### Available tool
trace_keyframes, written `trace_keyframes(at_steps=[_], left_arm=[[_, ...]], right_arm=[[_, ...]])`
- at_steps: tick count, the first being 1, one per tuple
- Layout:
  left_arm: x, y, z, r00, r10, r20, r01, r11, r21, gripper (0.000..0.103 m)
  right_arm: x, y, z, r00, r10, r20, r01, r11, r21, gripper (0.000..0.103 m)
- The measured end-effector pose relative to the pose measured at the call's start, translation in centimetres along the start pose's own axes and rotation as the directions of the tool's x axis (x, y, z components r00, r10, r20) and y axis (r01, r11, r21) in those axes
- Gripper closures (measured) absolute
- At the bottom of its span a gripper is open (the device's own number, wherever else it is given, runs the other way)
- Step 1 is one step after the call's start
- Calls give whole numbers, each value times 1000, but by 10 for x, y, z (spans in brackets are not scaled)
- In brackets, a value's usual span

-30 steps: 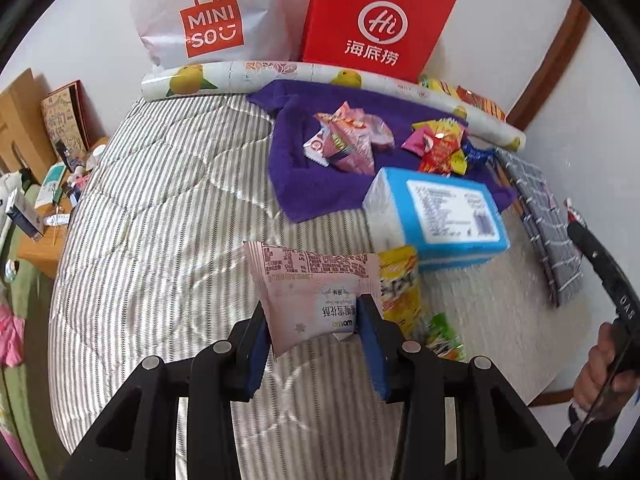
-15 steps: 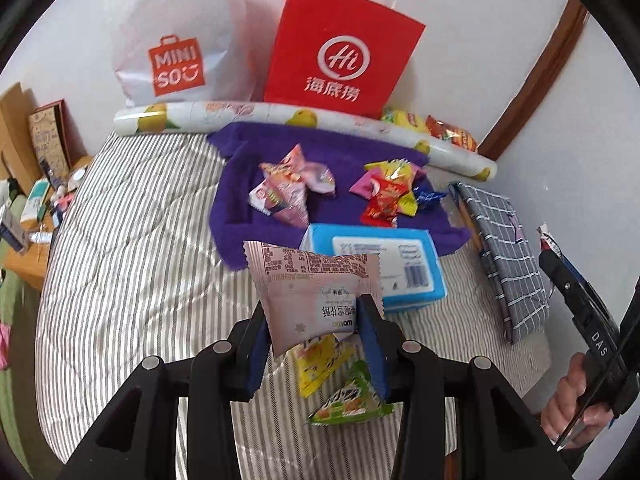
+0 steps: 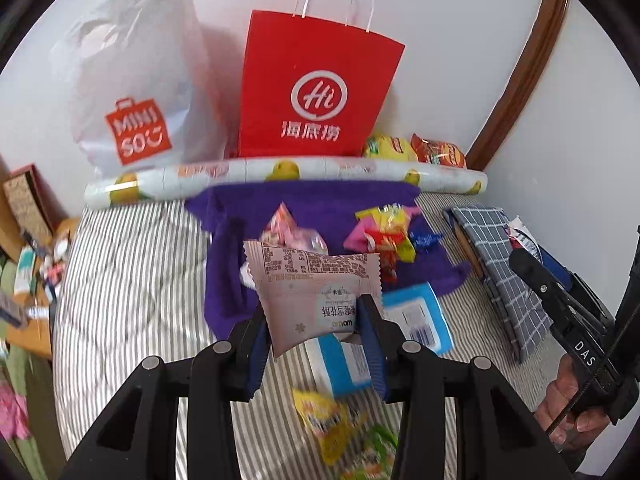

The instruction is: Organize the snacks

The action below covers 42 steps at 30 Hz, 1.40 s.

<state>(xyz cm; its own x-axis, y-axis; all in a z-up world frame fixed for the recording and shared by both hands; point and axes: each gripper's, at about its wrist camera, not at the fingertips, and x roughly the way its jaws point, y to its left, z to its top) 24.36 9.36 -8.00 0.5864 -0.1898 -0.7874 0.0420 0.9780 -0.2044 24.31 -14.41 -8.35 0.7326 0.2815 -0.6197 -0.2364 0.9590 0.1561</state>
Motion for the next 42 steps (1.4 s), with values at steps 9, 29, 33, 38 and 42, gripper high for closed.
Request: trace_keyframes(at_steps=[9,29,33,38,42], left_arm=[[38,9,48,1000,6,6,-6,998,58,64],[110,41,73,999,-1,-46,2,1000,20,64],[121,45,70,997,-14,-78,14,1000,4,64],[125,44,66,996,-6,-87,7,1000,12,64],[129,42,66,996,1,-92,0,1000,18,64]], right_arm=[[56,3,30,1000,-19,7,19,999,27,45],[162,14,21,996,42,-76,-43,999,-18,45],[172,15,13,993,53,-108,-55,998,-16,45],[185,15,4,986,54,-159,-59,998,-26,45],[189,14,0,982,54,-179,-60,998,-29,45]])
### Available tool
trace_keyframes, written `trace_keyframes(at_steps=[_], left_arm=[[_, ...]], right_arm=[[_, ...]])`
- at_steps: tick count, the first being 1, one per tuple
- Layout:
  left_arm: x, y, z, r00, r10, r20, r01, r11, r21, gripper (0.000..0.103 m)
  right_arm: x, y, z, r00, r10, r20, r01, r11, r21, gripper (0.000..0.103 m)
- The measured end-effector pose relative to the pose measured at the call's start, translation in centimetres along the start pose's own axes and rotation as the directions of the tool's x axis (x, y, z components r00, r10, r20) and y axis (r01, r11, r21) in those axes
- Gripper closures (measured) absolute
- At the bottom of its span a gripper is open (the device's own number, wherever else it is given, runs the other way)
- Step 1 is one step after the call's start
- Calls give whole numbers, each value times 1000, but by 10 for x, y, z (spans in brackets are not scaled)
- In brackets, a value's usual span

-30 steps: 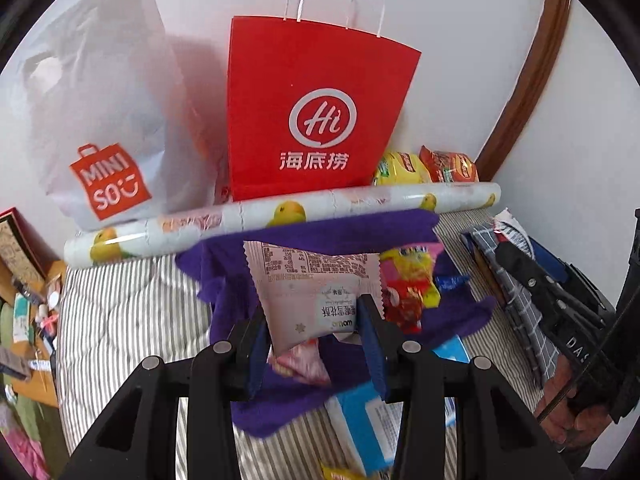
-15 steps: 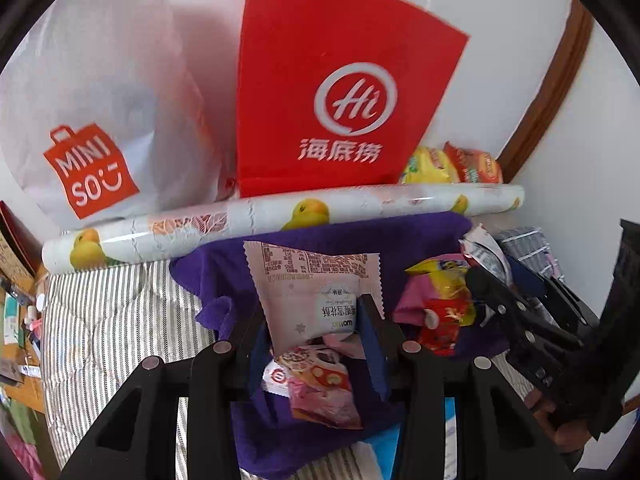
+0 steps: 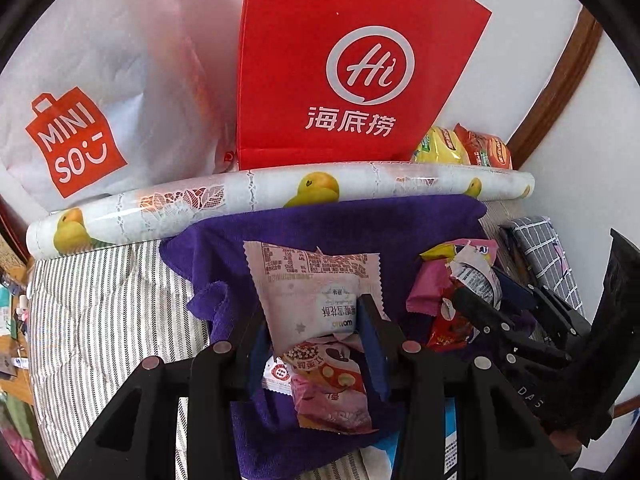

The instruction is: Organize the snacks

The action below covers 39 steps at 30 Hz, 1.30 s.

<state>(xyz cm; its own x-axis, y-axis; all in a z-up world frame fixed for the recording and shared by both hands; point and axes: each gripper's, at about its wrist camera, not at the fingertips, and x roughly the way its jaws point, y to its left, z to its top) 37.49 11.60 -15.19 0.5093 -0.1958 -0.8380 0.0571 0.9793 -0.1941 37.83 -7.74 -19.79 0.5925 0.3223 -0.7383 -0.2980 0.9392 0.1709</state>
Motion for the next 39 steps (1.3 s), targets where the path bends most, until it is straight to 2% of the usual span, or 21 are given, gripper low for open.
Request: trace_keyframes(at_steps=[9,18,23,26,35,39], left_arm=[[6,0,1,1000,6,-15,-6,1000,6,64],[17,-2,-2,998,7,-55,-6,1000,13,64],[22,-1,-3,997,13,-76,-12,1000,12,64],[28,-1,-4,995,18,-96,-17,1000,16,64],[39,-3,-8,991,9,-136,-6,1000,17,63],[42,-4,-9,989,-39,-145,40,999,4,63]], right_arm=[[10,-2,-2,998,-36,-42,36,999,4,45],[16,3,-4,996,-36,-78,34,999,-30,44],[15,0,-4,996,-21,-82,20,1000,-11,38],[14,0,-4,997,-23,-75,23,1000,-10,30],[3,1,-2,1000,-8,-24,8,1000,1,29],[-10,0,2,1000,2,18,-2,1000,8,29]])
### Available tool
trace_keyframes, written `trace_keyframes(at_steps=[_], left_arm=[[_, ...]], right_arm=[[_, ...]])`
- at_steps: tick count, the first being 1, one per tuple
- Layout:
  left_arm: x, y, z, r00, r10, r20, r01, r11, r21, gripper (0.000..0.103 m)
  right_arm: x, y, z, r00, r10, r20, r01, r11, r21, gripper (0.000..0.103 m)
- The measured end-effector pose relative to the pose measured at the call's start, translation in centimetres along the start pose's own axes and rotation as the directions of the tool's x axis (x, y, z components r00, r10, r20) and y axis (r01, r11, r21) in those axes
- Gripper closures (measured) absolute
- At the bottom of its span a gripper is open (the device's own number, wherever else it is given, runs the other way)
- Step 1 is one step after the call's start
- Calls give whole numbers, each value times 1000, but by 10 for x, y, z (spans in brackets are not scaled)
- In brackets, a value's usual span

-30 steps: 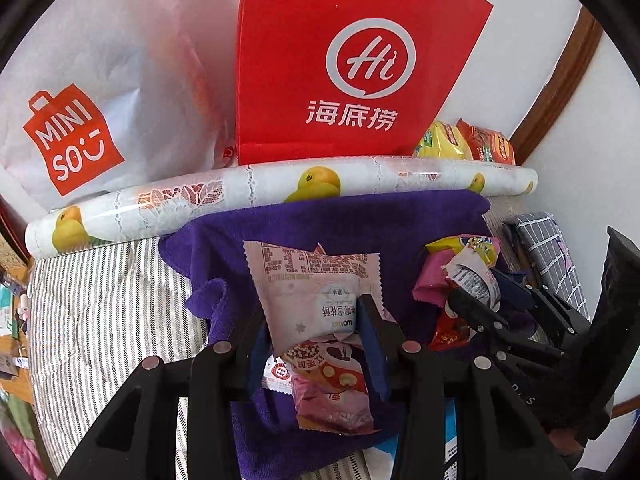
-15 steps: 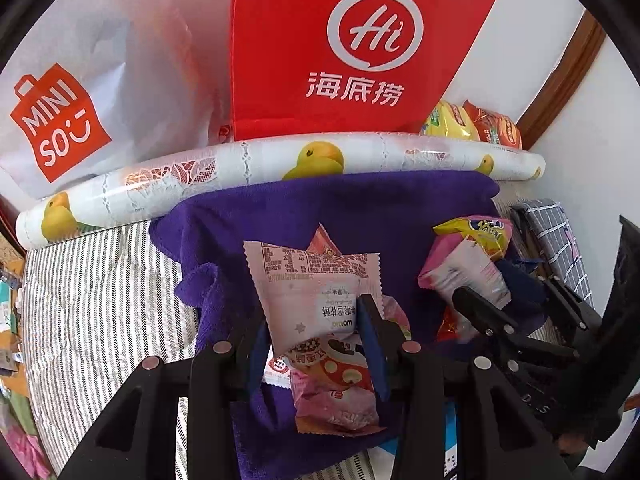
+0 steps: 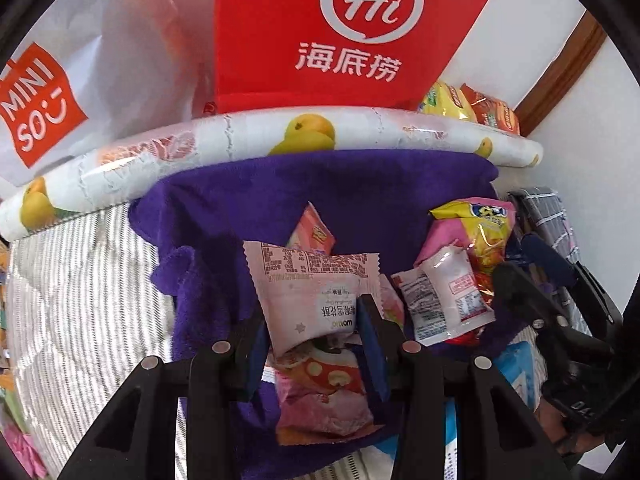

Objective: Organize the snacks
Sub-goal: 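Open left tool over towel while right tool releases white sachet there, then move both tools back toward the yellow and green snack bags on the bedspread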

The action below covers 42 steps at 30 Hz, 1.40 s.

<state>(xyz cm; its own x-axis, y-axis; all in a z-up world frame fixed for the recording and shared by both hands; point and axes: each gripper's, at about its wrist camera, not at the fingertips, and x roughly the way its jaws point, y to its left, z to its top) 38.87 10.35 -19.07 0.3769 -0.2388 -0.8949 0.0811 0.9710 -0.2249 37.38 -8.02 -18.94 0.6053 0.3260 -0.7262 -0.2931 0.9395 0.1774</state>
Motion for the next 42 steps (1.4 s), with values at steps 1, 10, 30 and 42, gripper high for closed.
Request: trace_keyframes(at_steps=[1,10,30,42], left_arm=[[0,0,0,1000,-14,-2,14,1000,-3,63],[-14,-7,2,997,-75,30,75,997,-8,45],[-95,-45,-14,981,-55,188,38,995,93,38],[-149,-21,-99,983,-5,183,8,1000,-12,37]], right_arm=[[-3,0,1,1000,3,9,-3,1000,0,29],[-32,-1,6,998,-3,62,3,1000,9,29],[-123,1,-76,999,-33,-40,34,999,19,33],[-133,47,-155,953,226,-203,-218,974,61,26]])
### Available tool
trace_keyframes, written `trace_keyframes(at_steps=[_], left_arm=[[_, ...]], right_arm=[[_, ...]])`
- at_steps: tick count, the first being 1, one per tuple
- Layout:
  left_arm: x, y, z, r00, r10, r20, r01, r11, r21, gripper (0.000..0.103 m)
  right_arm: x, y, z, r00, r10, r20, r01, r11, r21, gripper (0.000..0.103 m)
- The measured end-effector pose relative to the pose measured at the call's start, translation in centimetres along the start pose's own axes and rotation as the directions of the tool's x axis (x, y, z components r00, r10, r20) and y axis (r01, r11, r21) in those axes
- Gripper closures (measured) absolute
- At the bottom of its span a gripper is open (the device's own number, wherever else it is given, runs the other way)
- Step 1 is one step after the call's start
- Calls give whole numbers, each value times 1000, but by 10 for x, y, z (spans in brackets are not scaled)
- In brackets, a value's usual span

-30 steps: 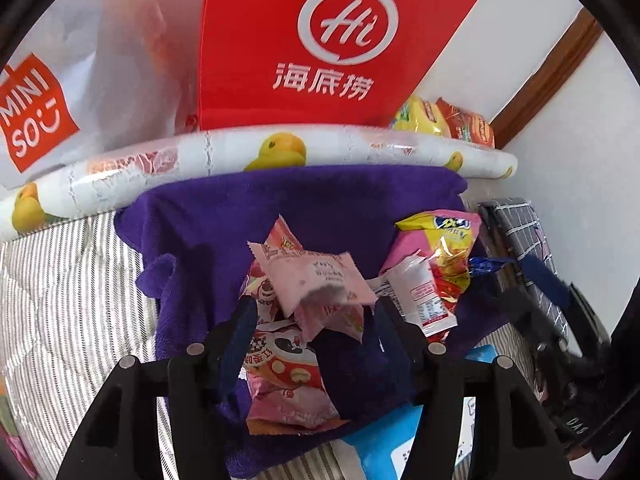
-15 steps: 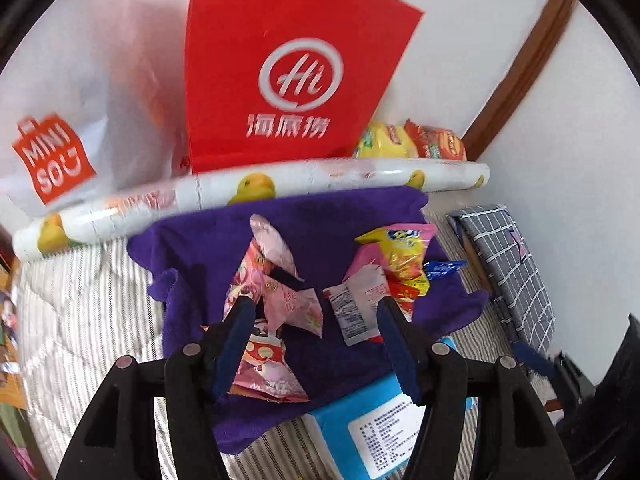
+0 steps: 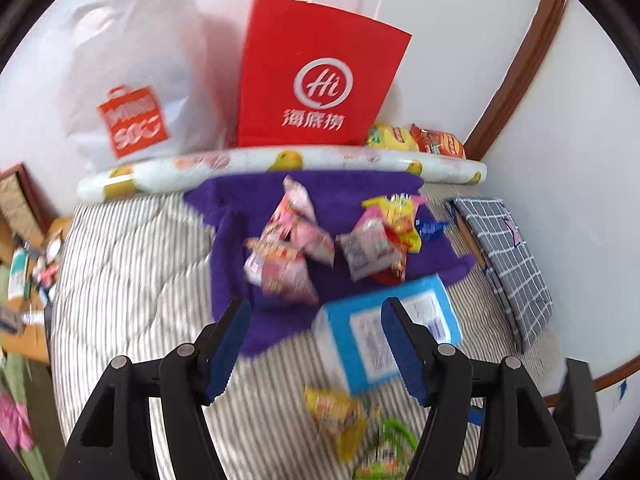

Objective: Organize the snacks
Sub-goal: 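Move both tools back toward the yellow and green snack bags on the bedspread, then grasp yellow snack bag with left tool while right tool grasps green snack bag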

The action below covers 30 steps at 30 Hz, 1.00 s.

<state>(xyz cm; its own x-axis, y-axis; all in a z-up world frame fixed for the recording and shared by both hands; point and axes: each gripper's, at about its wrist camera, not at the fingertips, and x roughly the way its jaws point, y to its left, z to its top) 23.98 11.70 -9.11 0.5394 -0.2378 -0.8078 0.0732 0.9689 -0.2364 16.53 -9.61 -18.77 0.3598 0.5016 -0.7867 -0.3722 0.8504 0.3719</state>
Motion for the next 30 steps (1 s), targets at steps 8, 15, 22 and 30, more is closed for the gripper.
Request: trace_keyframes(at_steps=[8,15,22,30], left_arm=[[-49,3,-44,999,35,19,-34,999,-17,36],[-60,5,-84,998,61,-8,-61,997,-46,36],[-57,6,-113,995,97,-23,-99,992,-80,36],[-30,-13,-133,991,120,-51,-123,989,-77,36]], right_arm=[[16,27,-25,999,-13,51,15,999,-34,11],[54,21,-41,996,-89,-3,89,996,-22,11],[46,20,-49,995,-77,66,80,995,-51,48],[-11,1,-47,978,-110,179,119,992,-37,48]])
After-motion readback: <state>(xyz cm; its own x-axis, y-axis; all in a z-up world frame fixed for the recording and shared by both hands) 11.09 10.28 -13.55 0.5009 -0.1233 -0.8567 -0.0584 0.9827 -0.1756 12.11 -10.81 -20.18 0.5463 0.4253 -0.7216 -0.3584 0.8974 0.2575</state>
